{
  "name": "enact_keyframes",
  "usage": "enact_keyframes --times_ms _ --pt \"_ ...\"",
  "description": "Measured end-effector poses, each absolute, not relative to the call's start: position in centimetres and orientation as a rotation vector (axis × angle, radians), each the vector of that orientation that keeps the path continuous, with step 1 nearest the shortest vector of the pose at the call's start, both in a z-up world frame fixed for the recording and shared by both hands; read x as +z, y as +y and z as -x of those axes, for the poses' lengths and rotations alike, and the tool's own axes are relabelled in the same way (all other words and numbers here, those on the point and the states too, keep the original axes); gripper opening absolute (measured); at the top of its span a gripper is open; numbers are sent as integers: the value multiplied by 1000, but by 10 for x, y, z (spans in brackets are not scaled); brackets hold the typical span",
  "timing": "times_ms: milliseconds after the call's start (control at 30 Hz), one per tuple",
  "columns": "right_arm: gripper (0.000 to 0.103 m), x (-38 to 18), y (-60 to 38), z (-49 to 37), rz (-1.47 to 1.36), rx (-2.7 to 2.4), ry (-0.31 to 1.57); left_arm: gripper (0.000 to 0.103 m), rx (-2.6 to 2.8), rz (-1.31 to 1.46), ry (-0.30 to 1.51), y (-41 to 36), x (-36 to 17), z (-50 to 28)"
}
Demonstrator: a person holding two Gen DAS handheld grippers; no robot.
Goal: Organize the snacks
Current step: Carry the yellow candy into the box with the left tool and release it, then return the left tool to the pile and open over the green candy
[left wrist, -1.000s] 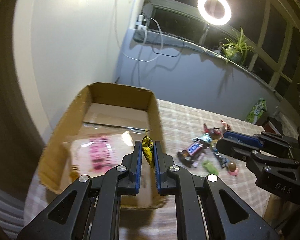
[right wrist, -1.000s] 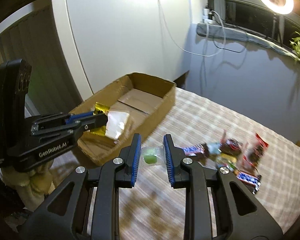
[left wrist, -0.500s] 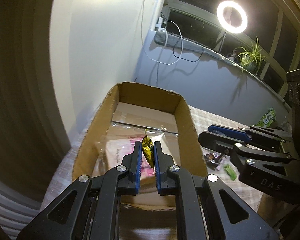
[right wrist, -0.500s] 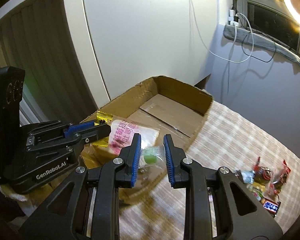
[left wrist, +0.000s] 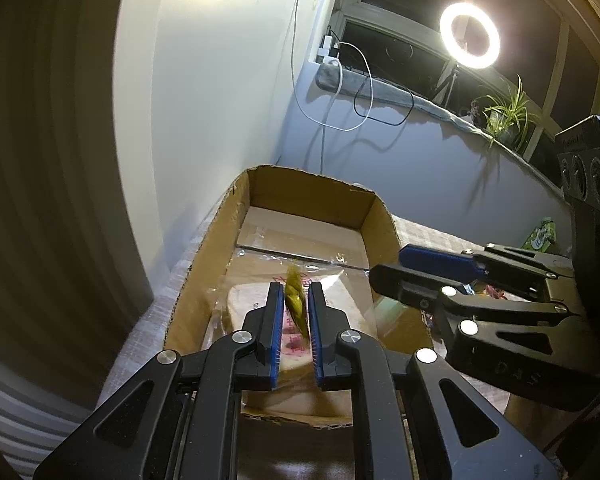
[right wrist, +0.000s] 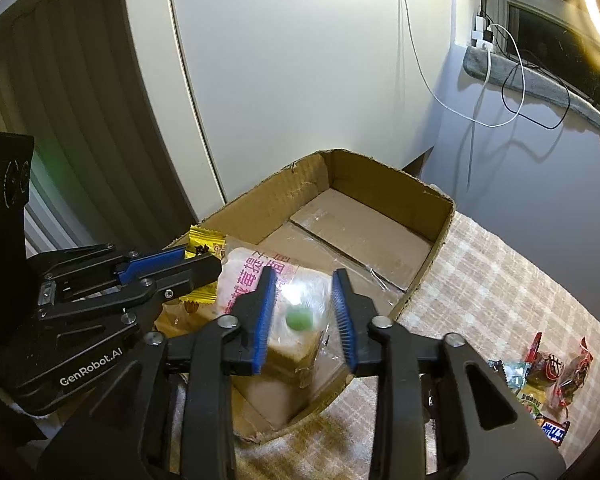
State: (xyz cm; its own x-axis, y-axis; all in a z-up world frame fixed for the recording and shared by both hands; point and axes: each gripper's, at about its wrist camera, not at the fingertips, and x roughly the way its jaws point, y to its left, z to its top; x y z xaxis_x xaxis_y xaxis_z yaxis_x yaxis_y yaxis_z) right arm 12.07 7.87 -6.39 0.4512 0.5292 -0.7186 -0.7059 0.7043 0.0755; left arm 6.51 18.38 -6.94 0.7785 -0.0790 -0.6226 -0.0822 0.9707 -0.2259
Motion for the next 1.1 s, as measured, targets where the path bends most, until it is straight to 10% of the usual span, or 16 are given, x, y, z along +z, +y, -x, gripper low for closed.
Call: enact_keyframes --times_ms 67,233,1100 --pt "58 -61 77 -120 248 761 778 23 12 244 679 185 -69 -65" --pt "72 -55 69 -121 220 746 764 36 30 244 672 188 -69 -63" --pt "77 -30 -68 -111 141 565 751 36 -92 220 676 122 -56 -62"
